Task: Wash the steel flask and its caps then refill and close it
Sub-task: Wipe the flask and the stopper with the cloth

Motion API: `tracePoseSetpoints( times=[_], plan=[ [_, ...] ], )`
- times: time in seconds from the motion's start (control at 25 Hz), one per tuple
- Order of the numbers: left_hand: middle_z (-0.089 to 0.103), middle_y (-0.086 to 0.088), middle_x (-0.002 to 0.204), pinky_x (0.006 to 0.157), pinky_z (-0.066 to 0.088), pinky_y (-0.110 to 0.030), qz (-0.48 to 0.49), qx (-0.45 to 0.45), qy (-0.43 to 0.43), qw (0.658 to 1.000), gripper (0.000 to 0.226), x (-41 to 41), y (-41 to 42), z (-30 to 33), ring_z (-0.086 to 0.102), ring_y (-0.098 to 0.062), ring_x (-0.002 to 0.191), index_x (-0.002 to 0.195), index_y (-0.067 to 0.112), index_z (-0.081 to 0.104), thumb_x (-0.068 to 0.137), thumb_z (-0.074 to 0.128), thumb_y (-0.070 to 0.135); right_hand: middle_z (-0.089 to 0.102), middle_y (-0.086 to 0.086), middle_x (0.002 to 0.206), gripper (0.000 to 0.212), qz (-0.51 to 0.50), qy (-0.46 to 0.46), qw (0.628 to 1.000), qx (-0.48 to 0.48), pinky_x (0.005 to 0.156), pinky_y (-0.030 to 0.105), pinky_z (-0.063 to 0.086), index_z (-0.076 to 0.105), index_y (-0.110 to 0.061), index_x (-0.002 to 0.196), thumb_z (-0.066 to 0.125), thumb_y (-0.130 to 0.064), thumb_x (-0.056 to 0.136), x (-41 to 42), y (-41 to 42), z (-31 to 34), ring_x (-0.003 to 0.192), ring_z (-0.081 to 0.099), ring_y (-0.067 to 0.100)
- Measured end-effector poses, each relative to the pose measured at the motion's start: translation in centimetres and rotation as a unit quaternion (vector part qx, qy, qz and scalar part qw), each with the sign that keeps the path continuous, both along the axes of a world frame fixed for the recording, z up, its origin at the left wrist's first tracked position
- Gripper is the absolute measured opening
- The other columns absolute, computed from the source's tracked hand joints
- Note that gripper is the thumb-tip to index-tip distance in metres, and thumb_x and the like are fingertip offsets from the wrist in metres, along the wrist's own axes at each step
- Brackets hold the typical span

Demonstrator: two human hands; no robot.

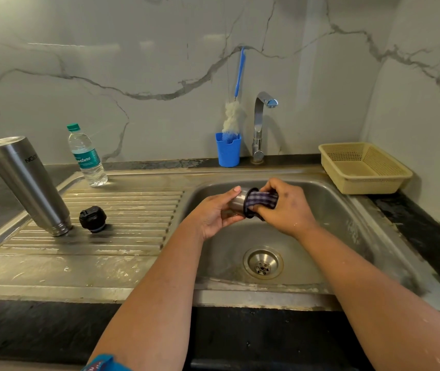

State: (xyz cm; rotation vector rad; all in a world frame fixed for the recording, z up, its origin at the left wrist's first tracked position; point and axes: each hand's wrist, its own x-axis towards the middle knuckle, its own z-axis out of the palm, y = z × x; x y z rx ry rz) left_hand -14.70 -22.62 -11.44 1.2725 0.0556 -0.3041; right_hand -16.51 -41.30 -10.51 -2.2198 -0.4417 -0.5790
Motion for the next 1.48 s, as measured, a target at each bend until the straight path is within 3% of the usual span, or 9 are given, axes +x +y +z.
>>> tracePoseSetpoints(
  times=[0.08, 0.24, 0.44, 0.84, 1.04, 1.16, 1.24, 1.32, 1.48],
  plan=[
    [0.068, -0.016, 0.112, 0.083, 0.060, -0.033, -0.020, -0.044, -0.058, 0.997, 0.046, -0.1, -0.4, 0.0, 0.070, -0.025, 0.102, 0.119, 0.006, 0.061, 0.077, 0.076, 0.018, 0.065, 0.000, 0.089, 0.026, -0.034, 0.175, 0.978, 0.111, 0.066, 0.021, 0.054, 0.061, -0.012, 0.093, 0.074, -0.030, 0.080, 0.6, -0.1, 0.2, 0.077, 0.062, 0.008],
    [0.066, -0.010, 0.115, 0.090, 0.057, -0.033, -0.067, -0.112, -0.117, 0.985, 0.049, -0.1, -0.7, -0.1, 0.067, -0.023, 0.107, 0.123, 0.011, 0.059, 0.078, 0.071, -0.007, 0.067, 0.017, 0.087, 0.023, 0.098, 0.476, 0.693, 0.532, 0.045, 0.017, 0.053, 0.059, -0.002, 0.105, 0.059, -0.021, 0.092, 0.1, -0.2, 1.3, 0.062, 0.069, 0.018],
    [0.069, -0.013, 0.094, 0.063, 0.058, -0.037, 0.033, -0.035, 0.001, 0.999, 0.027, 0.1, -1.4, 0.5, 0.069, -0.023, 0.078, 0.103, 0.009, 0.062, 0.085, 0.075, 0.024, 0.063, -0.003, 0.092, 0.031, 0.037, 0.085, 0.994, 0.058, 0.069, 0.021, 0.046, 0.060, -0.015, 0.092, 0.083, -0.020, 0.071, -0.6, 1.0, -0.1, 0.081, 0.056, 0.004],
    [0.070, -0.018, 0.101, 0.061, 0.061, -0.025, 0.001, -0.021, 0.088, 0.996, 0.075, -0.3, -0.1, 0.6, 0.074, -0.022, 0.080, 0.128, 0.004, 0.061, 0.068, 0.082, 0.044, 0.066, 0.001, 0.096, 0.031, 0.063, -0.128, 0.990, -0.014, 0.080, 0.028, 0.053, 0.067, -0.009, 0.095, 0.079, 0.000, 0.067, 0.1, -0.4, 0.1, 0.089, 0.061, 0.014],
    [0.070, -0.011, 0.103, 0.073, 0.060, -0.028, 0.034, -0.046, -0.012, 0.998, 0.053, -0.6, -0.2, 0.8, 0.070, -0.021, 0.094, 0.113, 0.008, 0.063, 0.068, 0.082, 0.028, 0.065, -0.003, 0.096, 0.025, -0.016, 0.089, 0.988, 0.122, 0.065, 0.018, 0.053, 0.061, -0.015, 0.100, 0.074, -0.024, 0.082, -0.8, 1.5, 0.2, 0.082, 0.061, 0.005],
    [0.070, -0.006, 0.093, 0.073, 0.058, -0.025, 0.027, -0.054, -0.095, 0.994, 0.028, -1.0, -0.2, 1.3, 0.069, -0.015, 0.085, 0.106, 0.010, 0.063, 0.079, 0.072, 0.009, 0.066, 0.017, 0.089, 0.025, 0.091, 0.470, 0.699, 0.532, 0.047, 0.017, 0.054, 0.060, -0.003, 0.105, 0.055, -0.025, 0.096, -1.2, 1.9, 1.4, 0.065, 0.067, 0.019],
    [0.070, -0.008, 0.092, 0.072, 0.059, -0.025, 0.052, -0.040, -0.109, 0.992, 0.020, -1.4, -0.7, 1.8, 0.070, -0.014, 0.082, 0.102, 0.009, 0.063, 0.084, 0.069, 0.003, 0.065, 0.018, 0.076, 0.029, 0.121, 0.532, 0.604, 0.581, 0.044, 0.016, 0.052, 0.061, 0.002, 0.104, 0.049, -0.024, 0.098, -1.3, 1.4, 1.4, 0.054, 0.066, 0.018],
    [0.070, -0.010, 0.096, 0.073, 0.060, -0.025, 0.096, -0.022, -0.090, 0.991, 0.017, -2.3, -1.4, 2.2, 0.069, -0.017, 0.088, 0.098, 0.010, 0.063, 0.084, 0.072, 0.007, 0.067, 0.017, 0.079, 0.024, 0.120, 0.506, 0.658, 0.544, 0.047, 0.017, 0.054, 0.061, -0.001, 0.107, 0.055, -0.022, 0.095, -1.6, 1.2, 1.8, 0.059, 0.067, 0.017],
    [0.066, -0.013, 0.100, 0.076, 0.060, -0.028, 0.238, 0.002, -0.029, 0.971, 0.031, -2.9, 0.6, 2.9, 0.067, -0.020, 0.091, 0.097, 0.012, 0.058, 0.077, 0.082, 0.016, 0.061, -0.001, 0.108, 0.035, -0.023, 0.079, 0.996, 0.034, 0.086, 0.027, 0.049, 0.064, -0.023, 0.109, 0.078, -0.019, 0.077, -1.6, 0.2, 0.8, 0.096, 0.058, 0.012]
  ],
)
